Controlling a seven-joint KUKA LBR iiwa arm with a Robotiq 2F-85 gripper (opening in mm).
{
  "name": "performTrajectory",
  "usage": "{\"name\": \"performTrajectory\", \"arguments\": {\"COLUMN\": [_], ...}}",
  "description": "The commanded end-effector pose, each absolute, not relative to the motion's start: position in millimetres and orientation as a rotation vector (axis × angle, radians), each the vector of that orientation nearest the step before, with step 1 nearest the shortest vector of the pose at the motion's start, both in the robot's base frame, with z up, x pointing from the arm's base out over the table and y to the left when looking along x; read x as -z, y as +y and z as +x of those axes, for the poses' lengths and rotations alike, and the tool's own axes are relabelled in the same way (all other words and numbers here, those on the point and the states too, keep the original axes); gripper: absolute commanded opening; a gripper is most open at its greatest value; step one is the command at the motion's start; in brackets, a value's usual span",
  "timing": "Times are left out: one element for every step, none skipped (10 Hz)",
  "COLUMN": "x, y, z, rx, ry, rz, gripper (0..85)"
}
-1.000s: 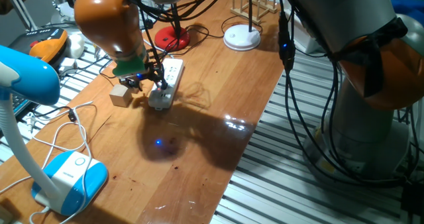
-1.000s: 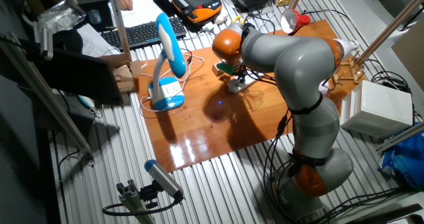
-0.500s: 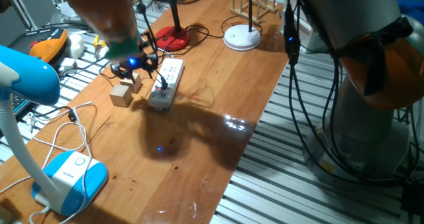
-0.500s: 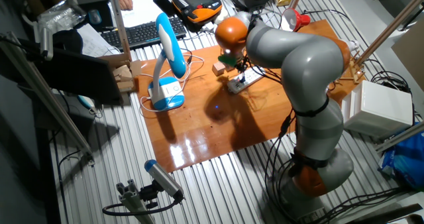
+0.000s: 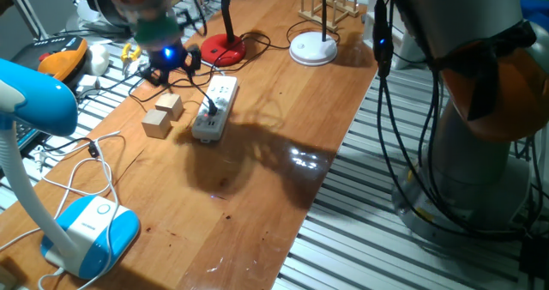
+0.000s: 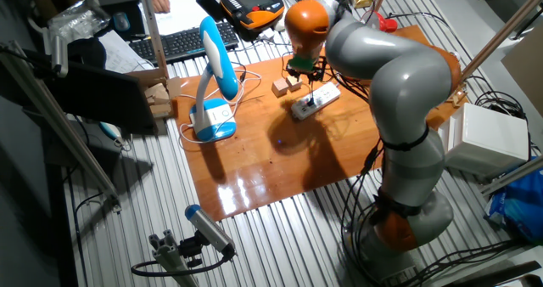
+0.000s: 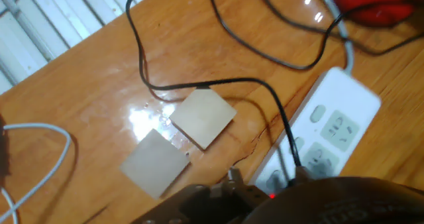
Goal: Plug in the power cord of the desk lamp, turn on the socket, and light up the desk lamp
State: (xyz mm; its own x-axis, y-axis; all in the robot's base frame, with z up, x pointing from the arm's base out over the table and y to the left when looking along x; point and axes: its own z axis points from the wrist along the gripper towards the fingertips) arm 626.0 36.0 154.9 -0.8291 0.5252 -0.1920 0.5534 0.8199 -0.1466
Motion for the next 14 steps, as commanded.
{"name": "performTrajectory", "arguments": {"x": [-155.1,-155.5,-155.7,-156.3,-156.3,-156.7,-157.9,-158.8,-161.2,-163.2,-167.3,-167.9,-167.9,-167.9], "y": [33.6,30.8,29.3,29.1,31.8,35.6,41.9,54.8,76.0,89.9,93.2,92.9,92.9,92.9], "z": [625.4,624.2,622.3,621.5,623.3,624.6,626.1,625.5,621.4,615.3,611.0,610.6,610.6,610.6], "rx": [0.275,0.275,0.249,0.220,0.167,0.114,0.062,0.026,0.064,0.106,0.117,0.129,0.091,0.051], "ry": [2.947,2.963,2.986,3.013,3.050,3.083,3.095,3.112,3.117,3.107,3.117,3.115,3.127,3.152], "rz": [0.251,0.128,0.023,-0.055,-0.146,-0.212,-0.278,-0.274,-0.294,-0.330,-0.364,-0.390,-0.333,-0.267], "gripper": [17.0,17.0,0.0,0.0,0.0,0.0,0.0,0.0,0.0,0.0,0.0,0.0,0.0,0.0]}}
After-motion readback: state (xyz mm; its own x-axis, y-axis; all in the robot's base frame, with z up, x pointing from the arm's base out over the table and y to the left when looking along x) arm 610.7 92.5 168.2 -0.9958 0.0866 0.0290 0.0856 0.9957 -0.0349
